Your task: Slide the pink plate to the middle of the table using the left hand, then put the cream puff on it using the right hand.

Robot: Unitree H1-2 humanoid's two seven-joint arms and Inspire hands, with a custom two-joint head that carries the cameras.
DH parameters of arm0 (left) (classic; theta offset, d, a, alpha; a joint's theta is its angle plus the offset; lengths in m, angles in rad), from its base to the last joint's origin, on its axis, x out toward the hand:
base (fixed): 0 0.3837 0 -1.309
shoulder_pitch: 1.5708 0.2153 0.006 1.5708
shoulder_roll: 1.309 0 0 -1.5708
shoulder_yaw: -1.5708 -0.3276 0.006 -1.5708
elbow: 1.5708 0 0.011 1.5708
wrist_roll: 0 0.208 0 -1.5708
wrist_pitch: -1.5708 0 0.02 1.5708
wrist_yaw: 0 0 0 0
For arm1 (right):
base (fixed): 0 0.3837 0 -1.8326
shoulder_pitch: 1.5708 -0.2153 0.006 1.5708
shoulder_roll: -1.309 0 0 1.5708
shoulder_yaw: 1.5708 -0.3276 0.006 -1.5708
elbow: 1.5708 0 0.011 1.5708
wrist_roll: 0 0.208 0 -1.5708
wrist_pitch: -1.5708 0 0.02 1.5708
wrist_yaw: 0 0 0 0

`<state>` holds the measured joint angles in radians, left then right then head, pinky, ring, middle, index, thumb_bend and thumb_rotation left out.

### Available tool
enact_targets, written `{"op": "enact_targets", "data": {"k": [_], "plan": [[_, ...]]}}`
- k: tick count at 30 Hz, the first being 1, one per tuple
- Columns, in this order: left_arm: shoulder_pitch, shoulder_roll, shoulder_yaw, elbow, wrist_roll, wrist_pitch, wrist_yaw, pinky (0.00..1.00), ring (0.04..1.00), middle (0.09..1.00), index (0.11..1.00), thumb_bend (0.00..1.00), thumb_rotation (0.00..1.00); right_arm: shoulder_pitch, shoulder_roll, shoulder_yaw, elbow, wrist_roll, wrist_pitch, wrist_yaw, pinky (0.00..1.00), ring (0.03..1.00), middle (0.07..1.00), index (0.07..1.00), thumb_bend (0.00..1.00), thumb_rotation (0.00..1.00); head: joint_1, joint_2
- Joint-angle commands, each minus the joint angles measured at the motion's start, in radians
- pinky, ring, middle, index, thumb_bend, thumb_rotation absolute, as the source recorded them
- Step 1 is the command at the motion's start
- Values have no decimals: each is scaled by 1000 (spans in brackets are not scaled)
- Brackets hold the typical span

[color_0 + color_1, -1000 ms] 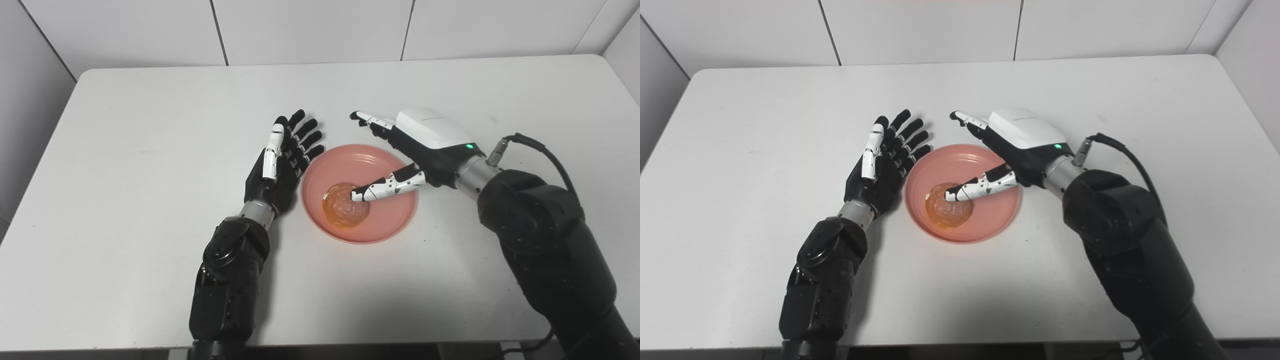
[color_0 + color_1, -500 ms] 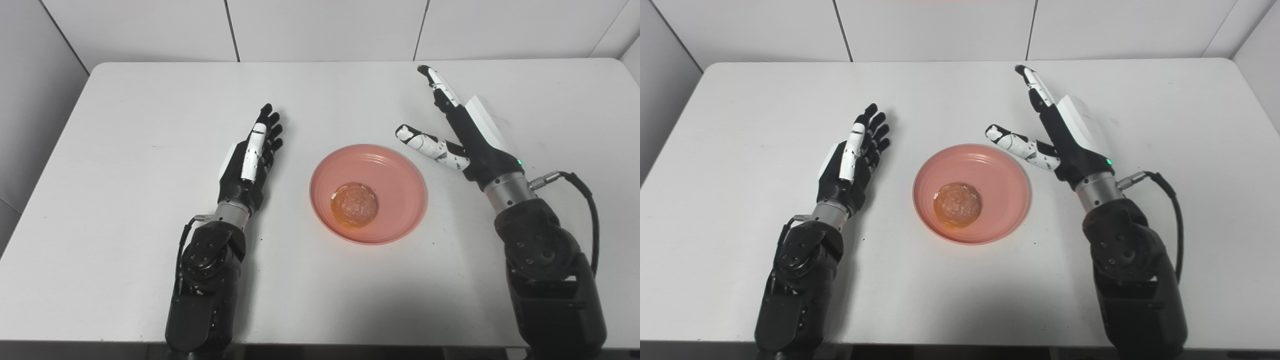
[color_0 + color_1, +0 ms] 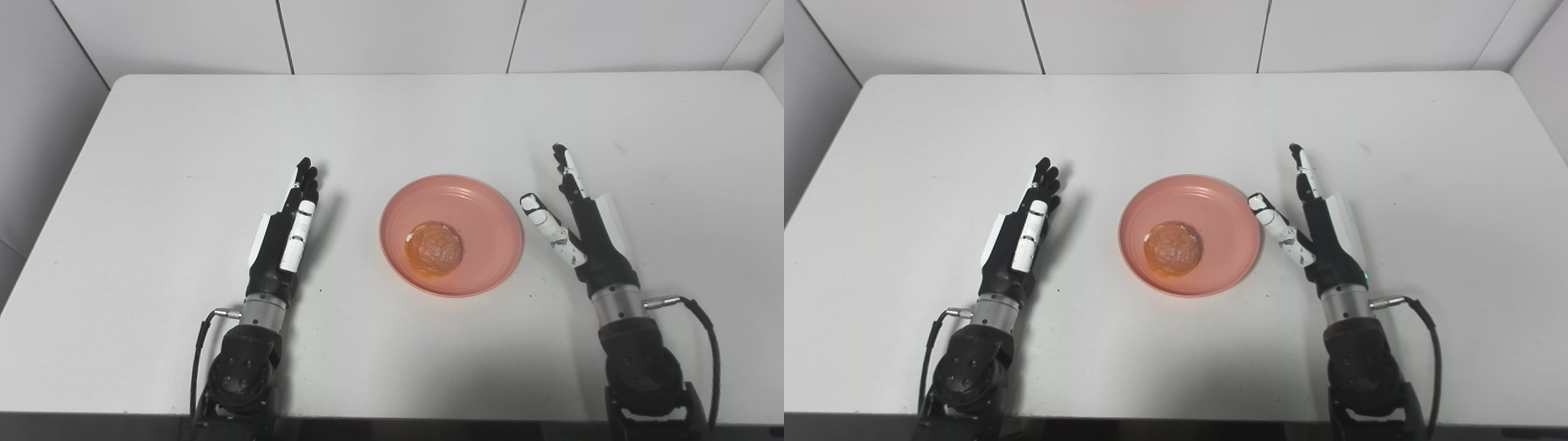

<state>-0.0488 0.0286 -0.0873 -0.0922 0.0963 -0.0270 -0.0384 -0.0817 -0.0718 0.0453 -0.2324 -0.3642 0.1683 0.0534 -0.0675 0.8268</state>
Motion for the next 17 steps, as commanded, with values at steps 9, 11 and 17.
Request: {"op": "enact_targets", "data": {"k": [9, 11, 17], "plan": [[68, 1, -28, 17, 6, -114, -12, 1000, 1000, 1000, 991, 435, 1000, 6, 46, 1, 53, 111, -119, -59, 966, 1000, 1000, 992, 179, 1000, -19, -1], [72, 3, -29, 20, 9, -113, -14, 997, 1000, 1000, 991, 440, 1000, 4, 46, 1, 72, 114, -138, -70, 969, 1000, 1000, 990, 169, 1000, -22, -1], [77, 10, -34, 32, 17, -113, -23, 983, 1000, 1000, 992, 445, 1000, -1, 42, 4, 111, 118, -170, -88, 970, 998, 996, 992, 180, 1000, -30, -2]]}}
